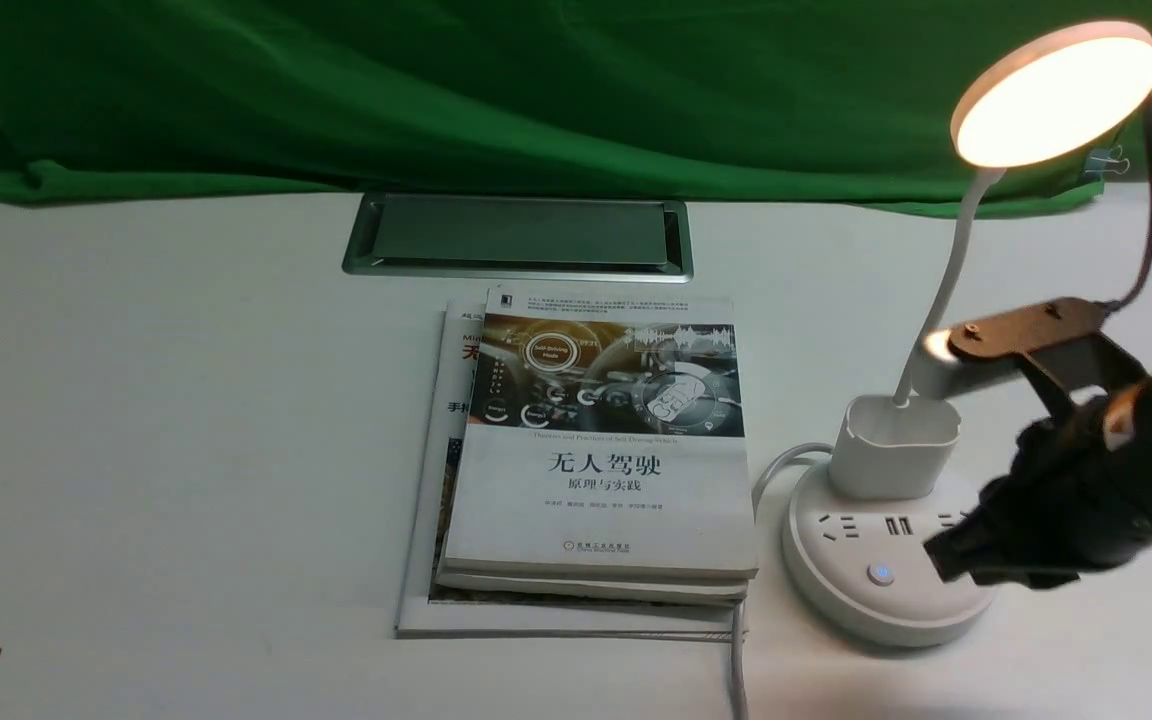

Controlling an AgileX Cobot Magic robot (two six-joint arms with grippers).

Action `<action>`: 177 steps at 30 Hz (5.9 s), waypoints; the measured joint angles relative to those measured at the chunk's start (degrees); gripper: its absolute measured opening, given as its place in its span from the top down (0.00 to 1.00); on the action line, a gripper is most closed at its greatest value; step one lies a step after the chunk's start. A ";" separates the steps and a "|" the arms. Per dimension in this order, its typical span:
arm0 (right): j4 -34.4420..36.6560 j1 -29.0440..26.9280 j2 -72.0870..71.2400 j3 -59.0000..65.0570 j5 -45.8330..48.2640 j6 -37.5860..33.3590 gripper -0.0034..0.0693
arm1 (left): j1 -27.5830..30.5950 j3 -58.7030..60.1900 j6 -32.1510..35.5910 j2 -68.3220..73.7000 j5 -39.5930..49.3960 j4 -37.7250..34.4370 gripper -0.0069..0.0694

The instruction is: Turn off the desk lamp on the white desktop by hand.

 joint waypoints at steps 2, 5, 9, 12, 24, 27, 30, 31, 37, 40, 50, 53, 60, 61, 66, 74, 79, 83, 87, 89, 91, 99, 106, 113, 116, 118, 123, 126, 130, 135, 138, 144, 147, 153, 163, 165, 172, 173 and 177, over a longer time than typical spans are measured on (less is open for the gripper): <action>-0.49 -0.46 2.75 -1.69 0.00 0.00 0.90 | 0.00 0.00 0.00 0.00 0.00 0.00 0.59; -0.64 -1.39 5.52 -2.98 -0.04 0.04 0.90 | 0.00 0.00 0.00 0.00 0.00 0.00 0.59; -0.68 -1.96 7.67 -3.18 -0.15 0.11 0.90 | 0.00 0.00 0.00 0.00 0.00 0.00 0.59; -0.60 -1.96 7.99 -3.18 -0.65 0.17 0.90 | 0.00 0.00 0.00 0.00 0.00 0.00 0.59; 0.54 -3.54 14.66 -3.80 -3.58 -0.04 0.90 | 0.00 0.00 0.00 0.00 0.00 0.00 0.59; 0.55 -3.59 15.19 -4.28 -3.34 -0.09 0.90 | 0.00 0.00 0.00 0.00 0.00 0.00 0.59; 0.55 -3.59 14.98 -4.32 -3.21 -0.15 0.90 | 0.00 0.00 0.00 0.00 0.00 0.00 0.59; 0.55 -3.59 14.75 -4.32 -3.02 -0.15 0.90 | 0.00 0.00 0.00 0.00 0.00 0.00 0.59; 0.84 -3.59 9.40 -3.87 -2.13 -0.09 0.90 | 0.00 0.00 0.00 0.00 0.00 0.00 0.59; 0.84 -3.59 6.48 -3.87 -2.19 -0.04 0.90 | 0.00 0.00 0.00 0.00 0.00 0.00 0.59; 0.88 -3.59 12.80 -3.87 -4.19 -0.04 0.90 | 0.00 0.00 0.00 0.00 0.00 0.00 0.59; 0.88 -3.59 15.36 -4.34 -4.33 -0.04 0.90 | 0.00 0.00 0.00 0.00 0.00 0.00 0.59; 0.88 -3.59 15.30 -4.80 -4.10 -0.04 0.90 | 0.00 0.00 0.00 0.00 0.00 0.00 0.59; 0.88 -3.59 14.78 -4.58 -4.10 -0.04 0.90 | 0.00 0.00 0.00 0.00 0.00 0.00 0.59; 0.88 -3.59 11.42 -3.80 -3.62 -0.04 0.90 | 0.00 0.00 0.00 0.00 0.00 0.00 0.59; 0.88 -3.59 5.91 -3.80 -3.71 -0.04 0.90 | 0.00 0.00 0.00 0.00 0.00 0.00 0.59; 0.88 -3.59 7.86 -3.80 -4.89 -0.04 0.90 | 0.00 0.00 0.00 0.00 0.00 0.00 0.59; 0.88 -3.59 10.60 -3.80 -4.94 -0.04 0.90 | 0.00 0.00 0.00 0.00 0.00 0.00 0.59; 0.73 -3.59 15.01 -4.09 -4.55 -0.04 0.90 | 0.00 0.00 0.00 0.00 0.00 0.00 0.59; 0.73 -3.59 15.48 -4.33 -4.33 -0.10 0.90 | 0.00 0.00 0.00 0.00 -0.04 0.00 0.59; 0.73 -3.59 15.58 -4.45 -4.21 -0.23 0.90 | 0.00 0.00 0.00 0.00 -0.04 0.00 0.59; 0.84 -3.59 12.42 -3.94 -3.85 -0.44 0.88 | 0.00 0.00 0.00 0.00 -0.04 0.00 0.59; 0.84 -3.59 -0.97 -0.02 -1.78 -0.28 0.87 | 0.00 0.00 0.00 0.00 -0.04 0.00 0.59; 0.84 -3.59 -19.01 10.90 -0.89 -0.27 0.87 | 0.00 0.00 0.00 0.00 -0.04 0.00 0.59; 0.84 -3.59 -26.49 13.38 -0.54 -0.07 0.87 | 0.00 0.00 0.00 0.00 -0.04 0.00 0.59; 0.84 -3.59 -30.92 14.22 -0.46 -0.07 0.87 | 0.00 0.00 0.00 0.00 -0.04 0.00 0.59; 0.84 -3.59 -39.01 14.54 -1.30 -0.07 0.87 | 0.00 0.00 0.00 0.00 -0.04 0.00 0.59; 0.84 -3.59 -42.58 14.54 -2.18 -0.07 0.87 | 0.00 0.00 0.00 0.00 -0.04 0.00 0.59; 0.84 -3.59 -45.89 14.88 -3.00 -0.07 0.87 | 0.00 0.00 0.00 0.00 -0.04 0.00 0.59; 0.96 -6.74 -52.94 21.82 -12.98 -2.51 0.86 | 0.00 0.00 0.00 0.00 -0.04 0.00 0.59; 0.91 -9.99 -58.52 29.73 -20.94 -4.82 0.87 | 0.00 0.00 0.00 0.00 -0.04 0.00 0.59; 0.85 -12.70 -72.15 45.55 -32.62 -5.24 0.88 | 0.00 0.00 0.00 0.00 -0.04 0.00 0.59; 0.85 -12.72 -77.80 50.94 -36.09 -5.29 0.88 | 0.00 0.00 0.00 0.00 -0.04 -0.05 0.59; 0.85 -12.72 -82.76 53.06 -34.33 -5.68 0.88 | 0.00 0.05 0.00 0.00 -0.01 -0.11 0.59; 0.85 -12.72 -82.76 53.34 -34.21 -6.17 0.88 | 0.00 0.05 0.00 0.00 -0.01 -0.11 0.59; 0.85 -12.72 -82.76 53.34 -34.21 -6.17 0.88 | 0.00 0.05 0.00 0.00 -0.01 -0.11 0.59; 0.85 -12.72 -82.76 53.34 -34.21 -6.17 0.87 | 0.00 0.05 0.00 0.00 -0.01 -0.11 0.59; 0.85 -12.72 -82.76 53.34 -34.21 -6.17 0.87 | 0.00 0.05 0.00 0.00 -0.01 -0.11 0.59; 0.85 -12.72 -82.76 53.34 -34.21 -6.17 0.87 | 0.00 0.05 0.00 0.00 -0.01 -0.11 0.59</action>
